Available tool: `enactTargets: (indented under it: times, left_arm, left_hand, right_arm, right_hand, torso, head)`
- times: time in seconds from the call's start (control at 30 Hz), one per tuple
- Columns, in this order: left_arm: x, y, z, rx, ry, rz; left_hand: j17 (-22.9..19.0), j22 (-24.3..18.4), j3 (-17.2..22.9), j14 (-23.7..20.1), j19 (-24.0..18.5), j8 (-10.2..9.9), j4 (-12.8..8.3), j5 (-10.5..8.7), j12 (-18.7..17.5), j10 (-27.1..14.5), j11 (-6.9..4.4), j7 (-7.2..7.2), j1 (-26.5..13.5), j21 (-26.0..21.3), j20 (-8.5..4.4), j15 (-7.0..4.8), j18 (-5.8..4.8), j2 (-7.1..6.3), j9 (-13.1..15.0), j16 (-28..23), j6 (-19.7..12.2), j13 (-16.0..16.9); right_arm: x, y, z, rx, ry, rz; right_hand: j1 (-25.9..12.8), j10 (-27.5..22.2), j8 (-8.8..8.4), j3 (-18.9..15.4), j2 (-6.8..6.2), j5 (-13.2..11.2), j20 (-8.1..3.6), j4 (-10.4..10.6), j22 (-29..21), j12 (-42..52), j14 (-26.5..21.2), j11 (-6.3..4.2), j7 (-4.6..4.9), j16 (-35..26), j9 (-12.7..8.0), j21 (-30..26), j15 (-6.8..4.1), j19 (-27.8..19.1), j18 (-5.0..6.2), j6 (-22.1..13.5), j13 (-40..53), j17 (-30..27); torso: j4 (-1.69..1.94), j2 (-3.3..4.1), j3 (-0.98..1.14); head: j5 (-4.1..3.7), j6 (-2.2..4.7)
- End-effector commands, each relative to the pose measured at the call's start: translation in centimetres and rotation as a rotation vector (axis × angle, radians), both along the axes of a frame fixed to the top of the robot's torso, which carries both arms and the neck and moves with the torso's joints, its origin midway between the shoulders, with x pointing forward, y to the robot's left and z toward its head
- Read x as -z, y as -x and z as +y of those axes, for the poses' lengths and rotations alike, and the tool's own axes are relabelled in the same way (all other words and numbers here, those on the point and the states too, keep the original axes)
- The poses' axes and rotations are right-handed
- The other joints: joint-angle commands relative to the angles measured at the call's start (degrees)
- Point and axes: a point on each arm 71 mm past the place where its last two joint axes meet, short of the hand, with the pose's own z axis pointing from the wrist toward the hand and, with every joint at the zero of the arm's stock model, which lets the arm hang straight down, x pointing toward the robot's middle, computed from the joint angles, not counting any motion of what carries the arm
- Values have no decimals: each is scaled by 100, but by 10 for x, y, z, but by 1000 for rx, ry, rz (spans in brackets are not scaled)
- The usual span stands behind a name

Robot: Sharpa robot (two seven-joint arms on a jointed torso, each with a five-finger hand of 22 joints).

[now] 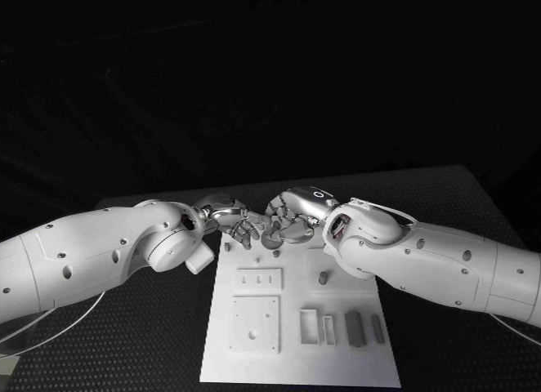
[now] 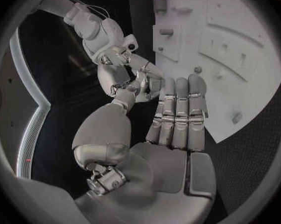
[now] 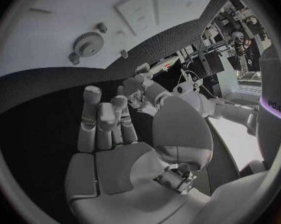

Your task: Assemble the parts on the task board

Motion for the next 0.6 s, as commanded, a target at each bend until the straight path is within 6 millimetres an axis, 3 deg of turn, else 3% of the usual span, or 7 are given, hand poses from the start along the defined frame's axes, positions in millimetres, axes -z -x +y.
enactTargets:
  times: [0.03,0.43,0.6]
  left_arm:
    - [0,1,-1,24,-23,-1]
    - [1,2,-7,47,-25,10]
    - [1,1,-6,40,-25,5]
  left_hand:
    - [7,8,-4,27,-17,2,-24,-16,28,14,-22,19,-5,38,-36,-22,78,-18,-7,31,37,8]
    - [72,63,-8,85,18,49,-28,-16,66,87,-61,-29,-23,61,-61,-52,74,14,5,68,154,107]
    - [107,95,-8,128,54,69,-11,-16,83,129,-84,-53,-47,82,-82,-75,76,33,9,94,210,157]
  right_arm:
    - [0,1,2,-10,10,-3]
    - [1,1,7,-20,15,4]
    - [2,1,9,-24,16,6]
  right_hand:
    - [-63,19,11,3,12,20,-34,29,113,-26,1,-19,98,-36,7,38,-30,-20,67,129,6,6]
    - [-70,19,8,2,16,20,-34,33,113,-27,1,-18,99,-37,8,39,-28,-20,67,130,8,9]
    - [-71,19,7,2,17,20,-34,32,113,-27,1,-18,99,-38,9,39,-28,-21,67,131,9,10]
  torso:
    - [1,-4,1]
    - [-4,-3,3]
    - [1,-2,-7]
  head:
    - [1,-11]
    - [22,-28]
    - [31,-42]
